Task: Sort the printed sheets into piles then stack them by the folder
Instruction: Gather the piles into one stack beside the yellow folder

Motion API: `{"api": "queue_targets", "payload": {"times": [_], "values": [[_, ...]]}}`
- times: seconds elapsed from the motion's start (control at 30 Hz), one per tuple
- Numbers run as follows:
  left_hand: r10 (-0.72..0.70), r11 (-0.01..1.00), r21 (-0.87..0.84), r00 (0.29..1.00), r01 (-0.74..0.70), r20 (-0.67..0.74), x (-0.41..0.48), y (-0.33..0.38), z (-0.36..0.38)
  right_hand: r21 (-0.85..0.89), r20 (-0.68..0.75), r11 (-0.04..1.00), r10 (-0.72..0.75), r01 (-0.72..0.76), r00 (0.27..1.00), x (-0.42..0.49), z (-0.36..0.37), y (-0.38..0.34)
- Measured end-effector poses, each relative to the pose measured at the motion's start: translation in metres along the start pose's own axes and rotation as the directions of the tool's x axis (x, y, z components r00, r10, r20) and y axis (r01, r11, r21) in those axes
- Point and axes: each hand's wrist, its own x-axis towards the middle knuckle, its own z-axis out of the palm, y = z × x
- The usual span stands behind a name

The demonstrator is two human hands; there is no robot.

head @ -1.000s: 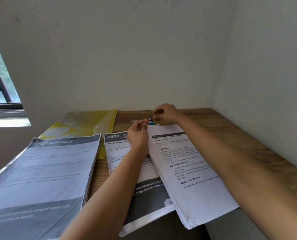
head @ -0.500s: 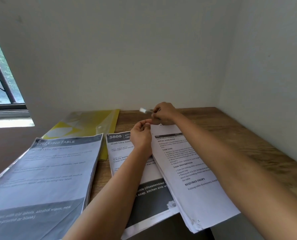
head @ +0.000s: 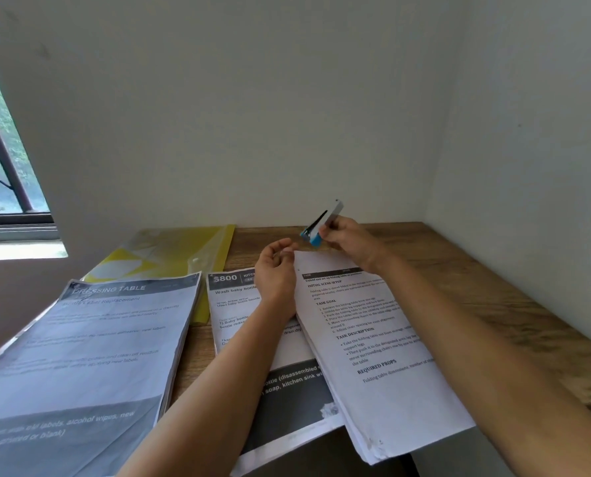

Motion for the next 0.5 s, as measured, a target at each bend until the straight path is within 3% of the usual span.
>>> {"api": "queue_targets", "payload": {"times": [0.13, 0.5], "values": [[0.038, 0.999, 0.024, 0.999, -0.038, 0.001, 0.0001, -0.0011, 0.0002, -0.205, 0.052, 0.979, 0.003, 0.008, 0.999, -0.0022, -0.0023, 0.0013], [0.104, 0.994, 0.023, 0.991, -0.103, -0.088, -0.0065, 0.0021, -0.0033, -0.276, 0.090, 0.961, 0.015, 0.010, 0.996, -0.0084, 0.0020, -0.0063]]}}
